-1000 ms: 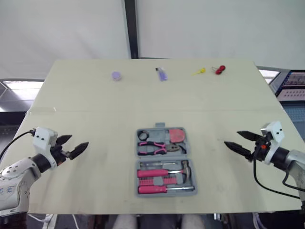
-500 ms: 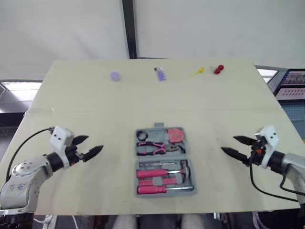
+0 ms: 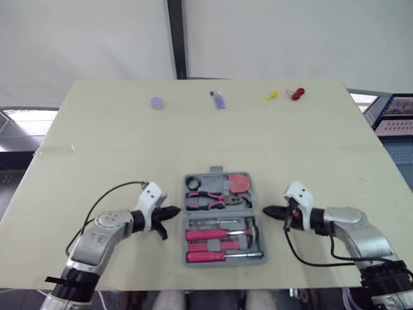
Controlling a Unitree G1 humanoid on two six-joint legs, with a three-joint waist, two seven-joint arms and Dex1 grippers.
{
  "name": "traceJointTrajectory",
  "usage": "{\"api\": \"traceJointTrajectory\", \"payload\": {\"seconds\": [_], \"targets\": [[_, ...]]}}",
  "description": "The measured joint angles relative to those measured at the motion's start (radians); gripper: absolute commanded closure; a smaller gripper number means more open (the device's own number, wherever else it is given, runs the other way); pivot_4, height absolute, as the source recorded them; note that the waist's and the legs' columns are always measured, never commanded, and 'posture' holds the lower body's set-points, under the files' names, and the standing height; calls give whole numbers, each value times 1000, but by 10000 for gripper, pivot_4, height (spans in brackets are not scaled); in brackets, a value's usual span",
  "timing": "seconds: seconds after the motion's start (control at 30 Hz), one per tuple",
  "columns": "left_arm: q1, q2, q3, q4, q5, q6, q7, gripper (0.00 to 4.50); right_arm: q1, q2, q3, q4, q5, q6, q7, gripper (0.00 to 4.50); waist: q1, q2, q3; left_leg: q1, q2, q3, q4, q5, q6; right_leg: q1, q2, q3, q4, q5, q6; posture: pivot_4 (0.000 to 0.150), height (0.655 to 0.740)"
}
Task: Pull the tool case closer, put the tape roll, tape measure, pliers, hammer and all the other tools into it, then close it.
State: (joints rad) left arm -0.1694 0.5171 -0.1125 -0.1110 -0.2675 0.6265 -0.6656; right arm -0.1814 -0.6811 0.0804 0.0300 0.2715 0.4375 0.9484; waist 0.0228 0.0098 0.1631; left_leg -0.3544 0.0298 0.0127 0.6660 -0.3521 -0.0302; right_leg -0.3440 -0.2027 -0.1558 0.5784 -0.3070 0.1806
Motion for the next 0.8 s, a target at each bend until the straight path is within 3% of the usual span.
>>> {"api": "traceJointTrajectory", "payload": {"seconds": [0.4,0.8], "targets": [[-18,-55,-25,3,0,58,10,45000,-12,64,6,-12,-15,45,-21,44305,0,0,0,0,0,0,0,0,0,0,0,0,0,0,0,1500,7400],[45,-22,-24,-95,-6,106,-11,45000,39,71,12,-102,-5,109,-23,44305,0,0,0,0,0,0,0,0,0,0,0,0,0,0,0,1500,7400]]}}
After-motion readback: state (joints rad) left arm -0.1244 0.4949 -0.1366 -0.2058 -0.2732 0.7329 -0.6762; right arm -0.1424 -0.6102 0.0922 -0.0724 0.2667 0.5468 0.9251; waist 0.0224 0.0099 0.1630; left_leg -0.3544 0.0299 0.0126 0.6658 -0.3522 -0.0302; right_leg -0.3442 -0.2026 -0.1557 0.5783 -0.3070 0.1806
